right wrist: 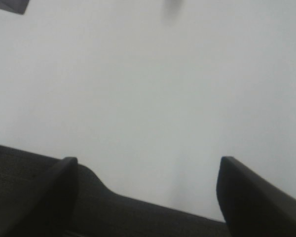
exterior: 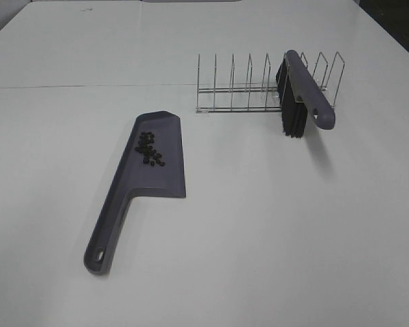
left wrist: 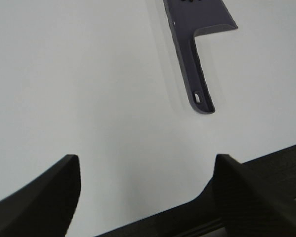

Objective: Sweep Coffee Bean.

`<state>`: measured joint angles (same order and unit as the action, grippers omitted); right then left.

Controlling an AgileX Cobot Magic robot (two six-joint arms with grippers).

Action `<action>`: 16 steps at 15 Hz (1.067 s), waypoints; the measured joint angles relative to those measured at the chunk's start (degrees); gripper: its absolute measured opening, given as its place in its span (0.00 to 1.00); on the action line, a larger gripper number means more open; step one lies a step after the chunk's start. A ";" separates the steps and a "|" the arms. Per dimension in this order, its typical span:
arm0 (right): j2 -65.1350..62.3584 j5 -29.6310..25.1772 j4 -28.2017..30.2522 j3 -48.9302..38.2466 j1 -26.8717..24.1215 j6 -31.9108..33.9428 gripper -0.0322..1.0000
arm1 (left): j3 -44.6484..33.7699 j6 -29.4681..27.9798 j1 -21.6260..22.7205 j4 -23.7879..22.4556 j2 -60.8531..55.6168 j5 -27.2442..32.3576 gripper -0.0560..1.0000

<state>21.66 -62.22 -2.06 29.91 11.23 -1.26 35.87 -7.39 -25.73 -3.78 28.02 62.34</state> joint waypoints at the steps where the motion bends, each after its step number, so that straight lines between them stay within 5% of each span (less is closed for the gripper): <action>1: -0.57 0.40 -1.38 -0.97 0.00 -1.49 0.69 | -2.35 1.49 0.00 0.40 -5.96 -0.06 0.72; 6: -0.69 1.20 -3.21 -0.97 0.00 -4.07 0.69 | -7.05 4.35 0.00 2.81 -23.49 -1.60 0.72; 16: -0.69 1.20 -3.27 -0.97 0.00 -4.07 0.69 | -7.05 5.27 0.00 3.78 -23.95 -1.72 0.72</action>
<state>20.97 -61.02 -5.33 28.93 11.23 -5.33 28.82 -2.12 -25.73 0.00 4.07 60.62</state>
